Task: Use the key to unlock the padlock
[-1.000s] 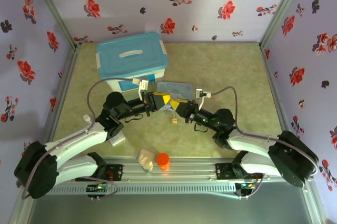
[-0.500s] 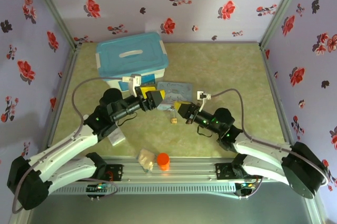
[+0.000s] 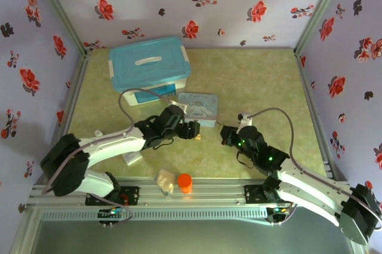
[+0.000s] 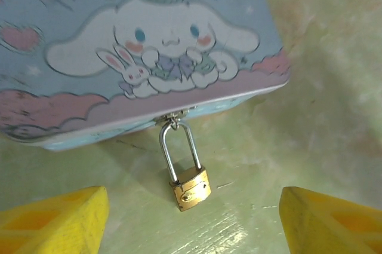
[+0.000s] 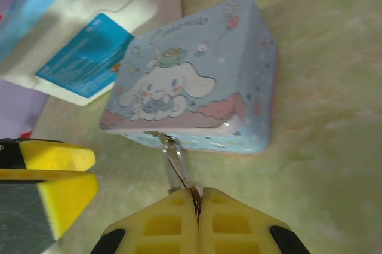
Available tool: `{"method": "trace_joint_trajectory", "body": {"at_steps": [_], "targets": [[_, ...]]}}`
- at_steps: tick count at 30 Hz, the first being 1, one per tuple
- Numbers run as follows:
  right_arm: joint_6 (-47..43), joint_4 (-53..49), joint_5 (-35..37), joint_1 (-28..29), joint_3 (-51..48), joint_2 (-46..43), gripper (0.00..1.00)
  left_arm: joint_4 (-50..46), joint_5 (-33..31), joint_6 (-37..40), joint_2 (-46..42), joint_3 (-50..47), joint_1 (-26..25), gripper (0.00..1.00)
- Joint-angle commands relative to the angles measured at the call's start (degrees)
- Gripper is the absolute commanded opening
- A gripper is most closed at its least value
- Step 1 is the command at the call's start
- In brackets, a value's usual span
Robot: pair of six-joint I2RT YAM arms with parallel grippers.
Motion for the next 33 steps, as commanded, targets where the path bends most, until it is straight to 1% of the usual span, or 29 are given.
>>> {"method": "trace_joint_trajectory", "body": {"at_steps": [1, 6, 8, 12, 14, 17, 21, 24, 27, 28, 31, 33], "targets": [[-0.5, -4.6, 3.7, -0.5, -1.8, -2.7, 0.00, 2.3, -2.8, -0.4, 4.0, 1.3, -1.1, 0.74], [1.1, -3.7, 2.2, -0.5, -4.1, -4.1, 0.00, 5.1, -1.7, -1.8, 10.0, 1.7, -1.2, 0.74], [1.8, -2.7, 1.1, -0.5, -5.0, -3.9, 0.00, 7.3, -1.1, -2.1, 11.0, 1.1, -1.7, 0.74], [2.5, -1.4, -0.4, -0.5, -6.5, -3.7, 0.00, 12.8, -1.9, -2.5, 14.6, 0.1, -1.7, 0.71], [2.5, -1.6, -0.5, -0.6, -6.7, -3.7, 0.00, 15.9, -2.1, -3.1, 16.2, -0.4, -1.7, 0.68], [2.8, -1.9, -1.2, -0.5, -6.8, -3.6, 0.00, 17.9, -2.2, -4.7, 18.0, -0.4, -2.0, 0.61], [3.9, -0.4, -1.9, -0.5, -7.9, -3.2, 0.00, 18.2, -3.8, -5.8, 18.4, -0.7, -2.9, 0.53], [4.7, 2.2, -2.3, -0.5, -8.3, -1.3, 0.00, 18.2, -3.8, -7.0, 18.2, -1.3, -3.2, 0.47], [6.4, 8.0, -3.7, -0.5, -8.5, 3.2, 0.00, 19.7, -3.7, -7.7, 18.6, -2.2, -3.5, 0.30], [7.2, 10.3, -4.4, -0.3, -8.5, 5.3, 0.00, 20.1, -3.7, -8.0, 19.0, -2.4, -3.4, 0.26], [9.0, 15.9, -5.8, -0.1, -8.1, 11.8, 0.00, 20.3, -3.8, -8.6, 19.7, -2.5, -3.5, 0.27], [9.5, 17.1, -6.3, 0.1, -7.1, 15.3, 0.00, 21.1, -3.9, -9.4, 19.9, -3.1, -3.6, 0.26]]}}
